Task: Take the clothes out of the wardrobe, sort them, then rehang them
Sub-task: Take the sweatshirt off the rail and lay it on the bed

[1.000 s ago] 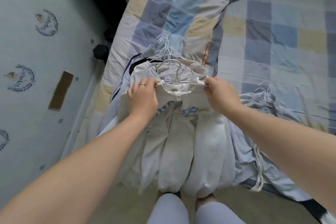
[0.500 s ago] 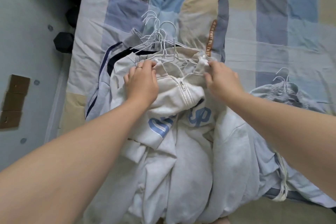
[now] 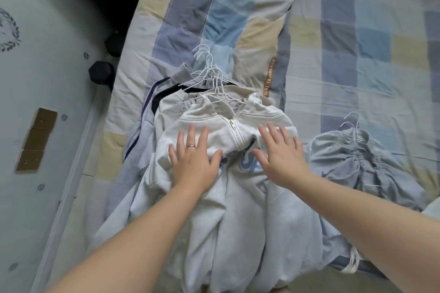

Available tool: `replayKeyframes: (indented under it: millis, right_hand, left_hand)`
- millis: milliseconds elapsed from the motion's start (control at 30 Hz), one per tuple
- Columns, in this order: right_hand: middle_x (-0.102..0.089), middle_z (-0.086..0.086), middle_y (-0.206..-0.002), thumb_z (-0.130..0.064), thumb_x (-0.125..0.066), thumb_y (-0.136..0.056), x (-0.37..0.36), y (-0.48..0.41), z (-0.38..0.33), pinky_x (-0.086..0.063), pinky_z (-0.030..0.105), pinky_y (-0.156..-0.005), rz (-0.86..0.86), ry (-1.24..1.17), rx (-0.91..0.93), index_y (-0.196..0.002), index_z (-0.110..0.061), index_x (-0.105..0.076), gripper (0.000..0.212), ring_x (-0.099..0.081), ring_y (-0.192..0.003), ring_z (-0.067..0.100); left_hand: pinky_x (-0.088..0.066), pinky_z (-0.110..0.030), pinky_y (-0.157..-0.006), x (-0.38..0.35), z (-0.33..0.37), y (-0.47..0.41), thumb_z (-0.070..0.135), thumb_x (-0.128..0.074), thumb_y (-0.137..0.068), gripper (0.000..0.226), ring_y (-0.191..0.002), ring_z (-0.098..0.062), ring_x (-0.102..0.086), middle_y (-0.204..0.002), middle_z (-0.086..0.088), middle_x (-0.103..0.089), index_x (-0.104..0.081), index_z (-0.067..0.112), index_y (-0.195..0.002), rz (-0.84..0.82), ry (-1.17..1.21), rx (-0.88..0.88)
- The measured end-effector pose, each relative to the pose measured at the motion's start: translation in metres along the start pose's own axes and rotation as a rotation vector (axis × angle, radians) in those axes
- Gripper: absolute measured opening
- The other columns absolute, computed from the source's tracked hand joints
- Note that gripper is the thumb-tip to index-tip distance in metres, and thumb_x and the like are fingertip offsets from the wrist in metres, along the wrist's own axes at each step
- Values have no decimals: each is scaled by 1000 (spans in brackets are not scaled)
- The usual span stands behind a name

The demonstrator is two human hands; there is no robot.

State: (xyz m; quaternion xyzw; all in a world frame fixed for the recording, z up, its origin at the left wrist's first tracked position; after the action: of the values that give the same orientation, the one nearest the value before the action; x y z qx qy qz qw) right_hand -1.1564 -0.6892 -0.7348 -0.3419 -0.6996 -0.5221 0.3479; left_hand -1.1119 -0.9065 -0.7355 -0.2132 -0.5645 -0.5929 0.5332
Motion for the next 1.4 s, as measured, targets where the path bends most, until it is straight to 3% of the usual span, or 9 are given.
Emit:
replayKeyframes:
  millis: [633, 1033, 1200, 1400]
  right_hand:
    - [3, -10, -164, -61, -24, -98, 126, 182, -30, -4, 51, -120, 39, 119, 415, -155, -36, 1, 67, 2, -151, 21]
    - [-1, -9, -164, -58, -28, -98, 118, 294, -100, -6, 51, -118, 95, 183, 694, -154, -36, -2, 67, -2, -150, 22]
    - [4, -10, -164, -61, -21, -97, 84, 379, -124, -3, 52, -119, 118, 255, 810, -155, -36, 4, 68, 4, -151, 21]
    - [6, -11, -164, -62, -18, -98, 33, 489, -120, 1, 52, -119, 102, 282, 865, -154, -36, 6, 67, 6, -151, 20]
  left_hand:
    - [3, -51, -121, 86, 36, 244, 73, -32, -90, 76, -152, -19, 11, -168, 6, 6, -7, 44, -155, 165, 89, 175]
    - [6, -53, -120, 87, -4, 399, 75, -29, -89, 79, -152, -18, 14, -167, 9, 11, 2, 45, -155, 318, 142, 387]
    - [4, -55, -120, 69, -29, 495, 74, -29, -90, 78, -153, -20, 12, -167, 8, 10, 0, 45, -156, 399, 164, 445]
    - [2, -56, -120, 22, -41, 607, 83, -14, -80, 85, -153, -20, 11, -167, 8, 9, 1, 45, -155, 439, 213, 485]
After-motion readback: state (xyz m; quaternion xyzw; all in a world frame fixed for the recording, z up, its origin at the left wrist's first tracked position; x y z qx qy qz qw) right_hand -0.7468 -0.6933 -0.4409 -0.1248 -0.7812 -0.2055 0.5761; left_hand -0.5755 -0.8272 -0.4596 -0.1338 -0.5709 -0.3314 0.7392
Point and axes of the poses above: each hand's wrist, its own y-axis away from the middle knuckle, its own x-axis out of the back of the hand, z = x × y, the point moved 9 cm from there along -y, towards the middle knuckle
